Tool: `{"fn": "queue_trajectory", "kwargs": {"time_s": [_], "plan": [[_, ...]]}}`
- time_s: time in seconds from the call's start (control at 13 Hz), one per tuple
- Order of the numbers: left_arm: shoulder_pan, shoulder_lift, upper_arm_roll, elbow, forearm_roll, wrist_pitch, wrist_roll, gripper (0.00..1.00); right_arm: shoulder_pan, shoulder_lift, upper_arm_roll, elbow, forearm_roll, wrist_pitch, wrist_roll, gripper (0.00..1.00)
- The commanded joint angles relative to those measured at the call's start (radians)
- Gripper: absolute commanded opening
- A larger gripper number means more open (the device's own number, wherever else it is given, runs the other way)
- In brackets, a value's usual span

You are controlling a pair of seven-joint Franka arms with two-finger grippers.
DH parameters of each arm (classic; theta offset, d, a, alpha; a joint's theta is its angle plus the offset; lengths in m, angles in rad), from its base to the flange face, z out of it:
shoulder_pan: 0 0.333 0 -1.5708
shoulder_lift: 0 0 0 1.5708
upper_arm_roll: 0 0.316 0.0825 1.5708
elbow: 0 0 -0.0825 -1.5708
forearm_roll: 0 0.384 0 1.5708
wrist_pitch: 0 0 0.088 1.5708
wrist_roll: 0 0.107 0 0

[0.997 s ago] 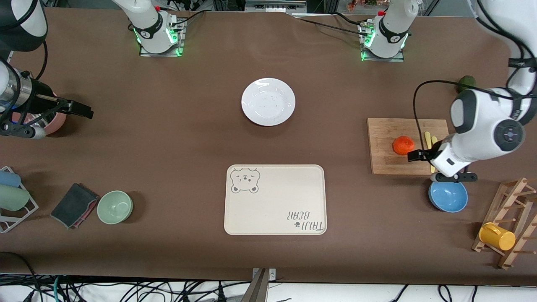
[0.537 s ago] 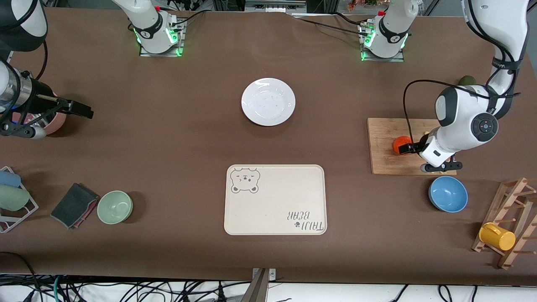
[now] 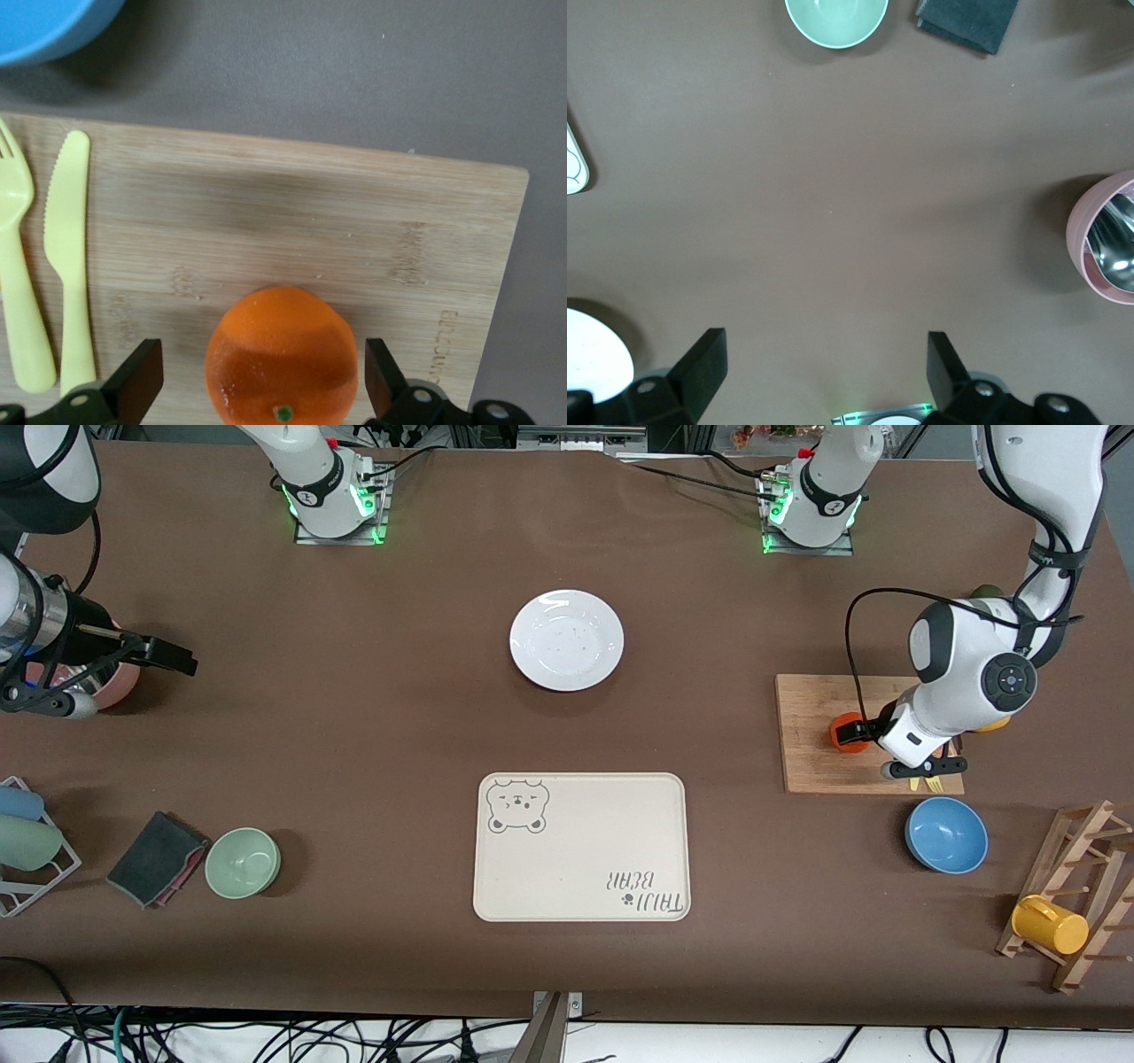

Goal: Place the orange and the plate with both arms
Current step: 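Reach the left gripper down over the orange on the cutting board, then close the left gripper on the orange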

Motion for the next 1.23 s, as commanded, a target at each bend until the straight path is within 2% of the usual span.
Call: {"fn": "queue_trajectory", "kwargs": {"time_s": [0.0, 0.15, 0.38, 0.46, 0.61, 0.84, 0.92, 1.07, 1.15], "plan": [[-0.005, 0.003, -0.001, -0.018, -0.031, 0.034, 0.003, 1.00, -0.008, -0.002, 0.005, 0.006, 0.017, -0.013, -0.002, 1.00], [-0.007, 0.014, -0.001, -0.018, -0.066, 0.035, 0.003, 0.99, -0.008, -0.002, 0.005, 0.006, 0.017, -0.013, -0.002, 1.00], [-0.008, 0.029, 0.001, -0.018, -0.068, 0.054, 0.003, 0.86, -0.008, -0.002, 0.003, 0.006, 0.017, -0.013, -0.003, 1.00], [-0.013, 0.032, -0.001, -0.017, -0.068, 0.055, 0.004, 0.64, -0.008, -0.002, 0.003, 0.006, 0.017, -0.013, -0.003, 1.00], [-0.017, 0.034, -0.001, -0.017, -0.068, 0.055, 0.007, 0.44, -0.008, -0.002, 0.003, 0.006, 0.017, -0.013, -0.003, 1.00], [-0.020, 0.006, -0.001, -0.014, -0.065, 0.043, 0.018, 0.03, -0.008, -0.002, 0.003, 0.006, 0.017, -0.013, -0.003, 1.00], [-0.022, -0.027, -0.014, -0.012, -0.065, 0.035, 0.006, 0.00, -0.008, -0.002, 0.003, 0.006, 0.017, -0.013, -0.003, 1.00], [-0.022, -0.110, -0.054, -0.003, -0.068, -0.010, -0.002, 0.00, -0.008, -0.002, 0.003, 0.004, 0.017, -0.015, -0.003, 1.00], [-0.022, -0.146, -0.106, -0.003, -0.070, -0.015, -0.035, 0.00, -0.008, -0.002, 0.003, 0.004, 0.017, -0.015, -0.003, 1.00]]}}
